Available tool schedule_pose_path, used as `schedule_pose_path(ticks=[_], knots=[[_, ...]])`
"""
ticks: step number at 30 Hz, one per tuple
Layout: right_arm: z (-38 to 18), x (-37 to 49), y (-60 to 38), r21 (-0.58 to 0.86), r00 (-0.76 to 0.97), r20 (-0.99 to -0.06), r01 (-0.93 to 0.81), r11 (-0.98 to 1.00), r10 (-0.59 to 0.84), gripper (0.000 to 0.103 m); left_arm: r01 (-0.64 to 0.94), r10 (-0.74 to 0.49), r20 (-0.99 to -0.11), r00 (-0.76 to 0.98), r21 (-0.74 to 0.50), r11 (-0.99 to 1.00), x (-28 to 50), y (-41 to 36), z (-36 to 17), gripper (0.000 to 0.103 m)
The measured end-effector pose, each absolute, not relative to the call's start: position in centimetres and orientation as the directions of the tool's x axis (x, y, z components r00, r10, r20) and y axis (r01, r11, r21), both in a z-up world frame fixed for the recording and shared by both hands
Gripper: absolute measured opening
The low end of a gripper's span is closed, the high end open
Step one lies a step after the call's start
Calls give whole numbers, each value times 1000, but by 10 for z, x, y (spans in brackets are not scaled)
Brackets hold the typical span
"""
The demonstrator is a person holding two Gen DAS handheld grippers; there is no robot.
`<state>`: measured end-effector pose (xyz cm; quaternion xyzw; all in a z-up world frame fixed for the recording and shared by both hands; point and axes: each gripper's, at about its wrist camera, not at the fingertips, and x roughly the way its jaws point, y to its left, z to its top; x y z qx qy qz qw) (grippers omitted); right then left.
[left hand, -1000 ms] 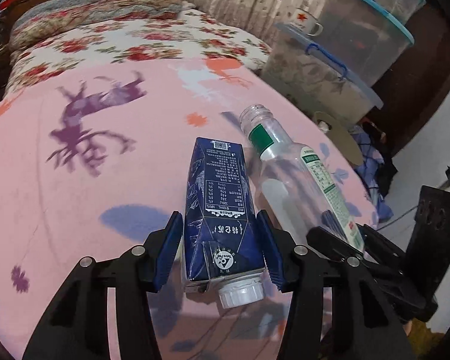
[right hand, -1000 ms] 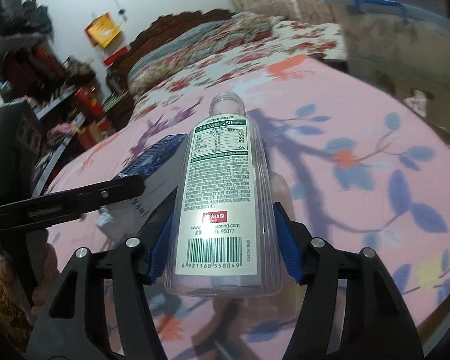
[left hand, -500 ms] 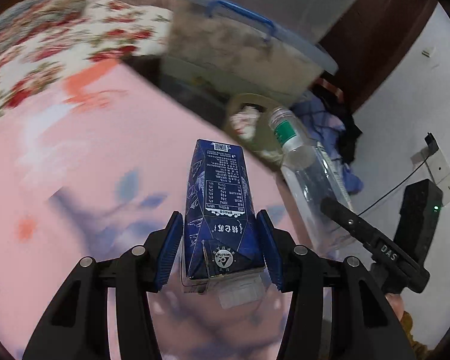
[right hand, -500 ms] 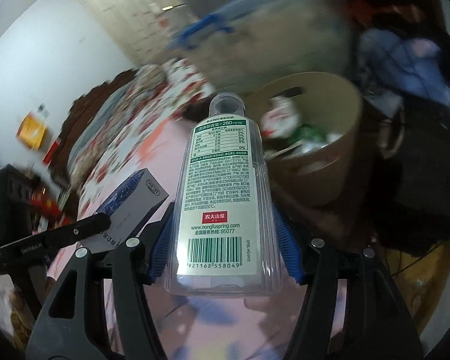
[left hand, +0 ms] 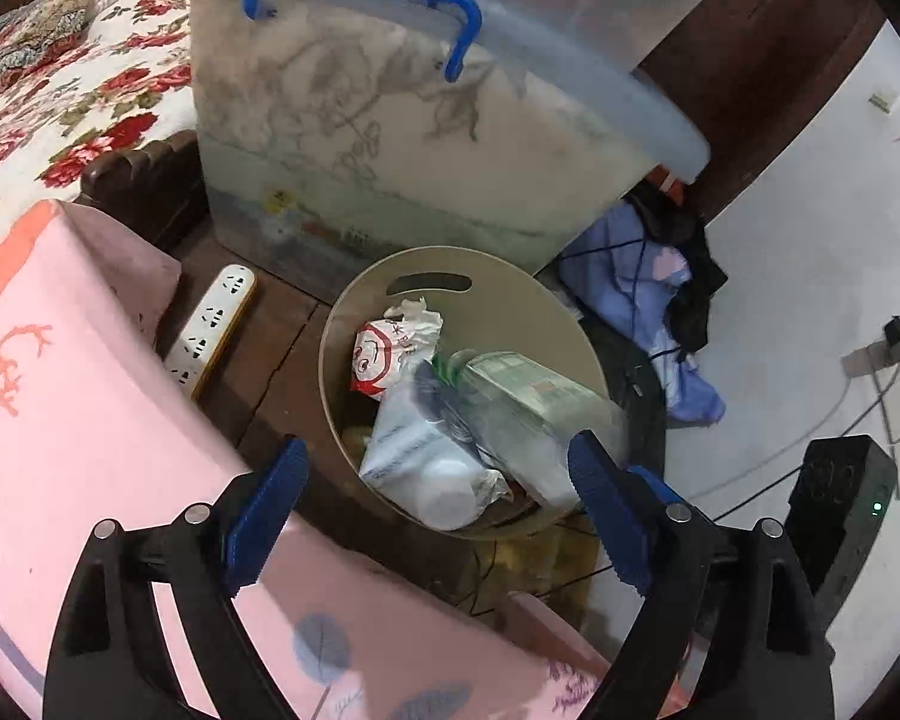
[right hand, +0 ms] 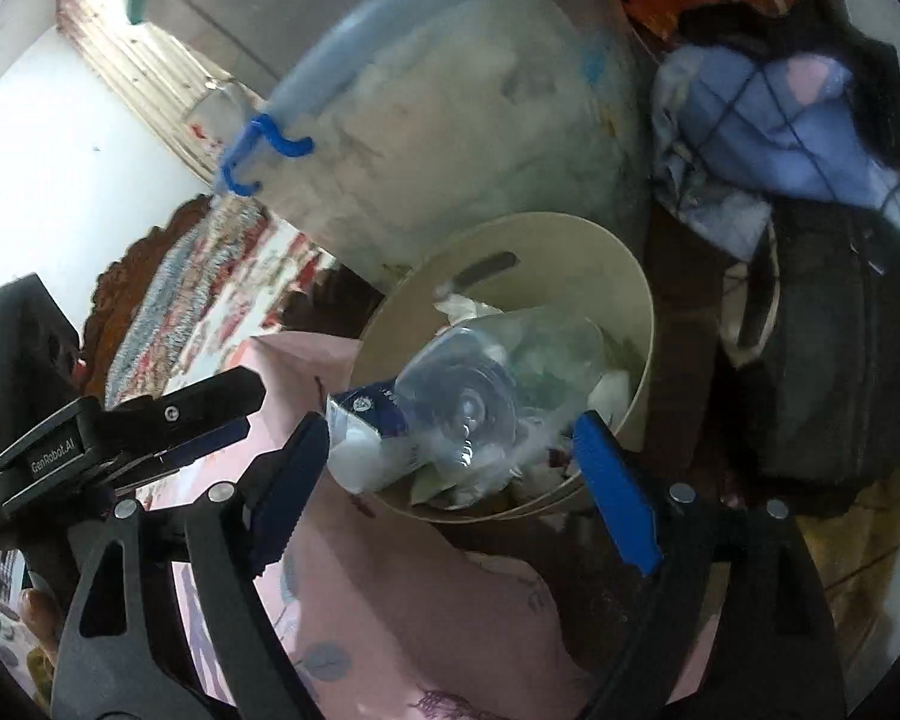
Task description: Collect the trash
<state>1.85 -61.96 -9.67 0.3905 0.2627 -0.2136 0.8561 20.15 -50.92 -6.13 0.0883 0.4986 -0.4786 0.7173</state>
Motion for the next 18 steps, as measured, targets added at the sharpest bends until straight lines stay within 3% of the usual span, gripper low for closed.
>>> schedule_pose_path(ticks=[7,18], knots=[[-94,-19,-570,554,802,-558,550,625,-212,84,766,-621,-768,156,-303,567,183,-419,-46,84],[-78,-68,-453,528,819,-534,518,673,-210,86,750,-538,-738,408,-65,658,100,-295,-41,88]])
